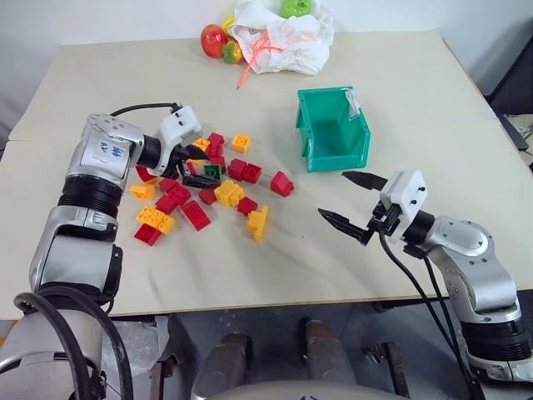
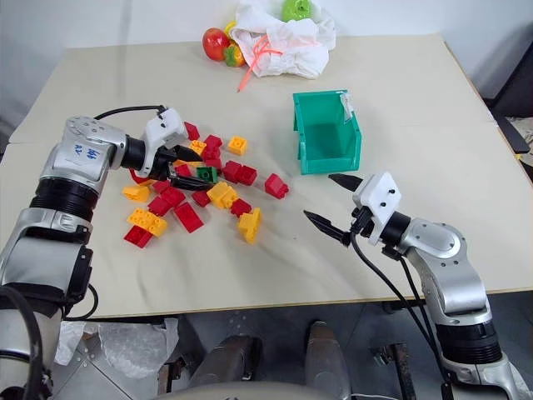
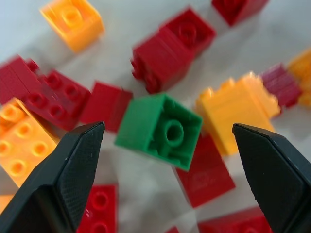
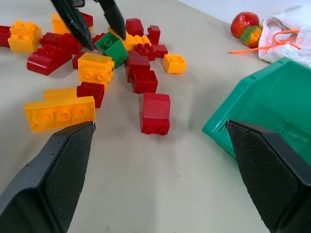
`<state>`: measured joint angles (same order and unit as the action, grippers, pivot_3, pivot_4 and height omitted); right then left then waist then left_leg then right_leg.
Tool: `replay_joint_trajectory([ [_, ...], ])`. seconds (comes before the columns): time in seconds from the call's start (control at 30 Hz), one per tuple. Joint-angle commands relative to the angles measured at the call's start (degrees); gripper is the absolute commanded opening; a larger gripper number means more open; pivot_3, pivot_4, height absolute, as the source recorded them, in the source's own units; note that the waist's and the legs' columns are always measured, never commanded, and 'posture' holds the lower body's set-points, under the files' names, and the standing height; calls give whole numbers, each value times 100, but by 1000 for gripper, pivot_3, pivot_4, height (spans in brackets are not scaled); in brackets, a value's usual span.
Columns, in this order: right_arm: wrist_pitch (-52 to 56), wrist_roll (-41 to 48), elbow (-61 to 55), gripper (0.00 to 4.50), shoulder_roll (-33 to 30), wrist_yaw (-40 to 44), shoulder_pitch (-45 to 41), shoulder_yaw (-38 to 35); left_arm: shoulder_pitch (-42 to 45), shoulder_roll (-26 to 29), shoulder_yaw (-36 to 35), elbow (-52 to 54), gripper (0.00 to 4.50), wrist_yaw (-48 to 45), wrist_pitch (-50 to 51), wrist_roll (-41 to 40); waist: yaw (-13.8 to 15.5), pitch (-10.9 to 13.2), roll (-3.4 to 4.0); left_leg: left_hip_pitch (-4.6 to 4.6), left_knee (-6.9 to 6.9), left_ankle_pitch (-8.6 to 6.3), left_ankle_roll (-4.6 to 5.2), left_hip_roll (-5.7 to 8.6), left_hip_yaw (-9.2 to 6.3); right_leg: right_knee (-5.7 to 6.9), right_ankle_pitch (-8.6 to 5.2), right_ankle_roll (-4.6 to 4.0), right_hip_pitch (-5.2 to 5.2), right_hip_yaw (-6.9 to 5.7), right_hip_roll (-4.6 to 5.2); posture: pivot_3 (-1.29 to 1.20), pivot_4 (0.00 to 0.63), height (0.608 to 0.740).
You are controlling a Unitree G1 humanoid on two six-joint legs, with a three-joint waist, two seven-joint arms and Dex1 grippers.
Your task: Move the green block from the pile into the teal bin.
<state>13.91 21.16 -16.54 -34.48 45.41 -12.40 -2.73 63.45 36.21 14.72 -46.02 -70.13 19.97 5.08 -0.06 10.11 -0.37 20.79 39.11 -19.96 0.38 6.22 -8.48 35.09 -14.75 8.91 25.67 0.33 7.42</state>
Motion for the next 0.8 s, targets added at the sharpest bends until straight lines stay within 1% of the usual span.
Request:
replay_joint_trajectory([
  [0.03, -87, 4, -243, 4500, 34, -77, 18, -84, 82, -58, 185, -302, 4483, 255, -232, 339, 4, 0, 0, -2, 0, 0, 0, 0, 0, 0, 0, 0, -1, 0, 0, 0, 150, 740],
  [0.07, -89, 0, -246, 4500, 38, -82, 19, -87, 128, -88, 163, -384, 4009, 282, -260, 347, 5, 0, 0, -4, 0, 0, 0, 0, 1, 1, 0, 0, -3, 0, 0, 0, 150, 740],
  [0.1, -87, -1, -250, 4500, 38, -86, 21, -92, 184, -117, 130, -449, 4009, 275, -195, 326, 7, -1, 1, -4, 0, 0, 0, 0, 1, 1, 0, 0, -3, 0, 0, 0, 150, 740],
  [0.13, -86, 1, -263, 4500, 34, -90, 34, -102, 229, -136, 98, -498, 3640, 269, -190, 314, 6, -1, 1, -8, 1, 1, -1, 0, 2, 4, 0, 0, -6, 1, 0, 0, 150, 740],
  [0.2, -79, 9, -297, 4500, 15, -100, 72, -128, 312, -158, 46, -568, 3074, 220, -138, 288, 16, -1, 1, -10, 1, 1, -1, 2, 3, 8, 0, 0, -7, 2, 0, 0, 150, 740],
  [0.37, -65, 10, -364, 4500, -35, -130, 163, -207, 430, -77, -103, -652, 1448, 103, -76, 222, 5, 0, 0, -6, 2, 1, 1, 2, 1, 6, 0, 0, -4, 1, 0, 0, 150, 740],
  [0.5, -44, 30, -424, 4500, -87, -146, 247, -295, 487, 54, -416, -415, 166, -216, -24, -113, -5, 0, 0, -4, 1, 1, 2, 2, 1, 2, 0, 1, -4, 1, 1, 0, 150, 740],
  [0.53, -45, 35, -433, 4500, -96, -143, 263, -310, 501, 57, -501, -296, 61, -338, 36, -225, -4, 0, 0, -4, 1, 1, 2, 1, 1, 2, 0, 1, -3, 1, 0, 0, 150, 740],
  [0.6, -34, 40, -445, 4500, -111, -138, 286, -340, 508, 53, -594, -73, 61, -514, 167, -370, -2, 0, 0, -3, 1, 1, 2, 0, 1, 2, 0, 1, -3, 0, 0, 0, 150, 740],
  [0.8, -29, 36, -385, 4500, -153, -86, 232, -376, 296, -27, -567, 41, 61, -271, -87, -297, -4, 0, 0, -4, 2, 1, 2, 0, 1, 3, 0, 1, -4, 1, 0, 0, 150, 740],
])
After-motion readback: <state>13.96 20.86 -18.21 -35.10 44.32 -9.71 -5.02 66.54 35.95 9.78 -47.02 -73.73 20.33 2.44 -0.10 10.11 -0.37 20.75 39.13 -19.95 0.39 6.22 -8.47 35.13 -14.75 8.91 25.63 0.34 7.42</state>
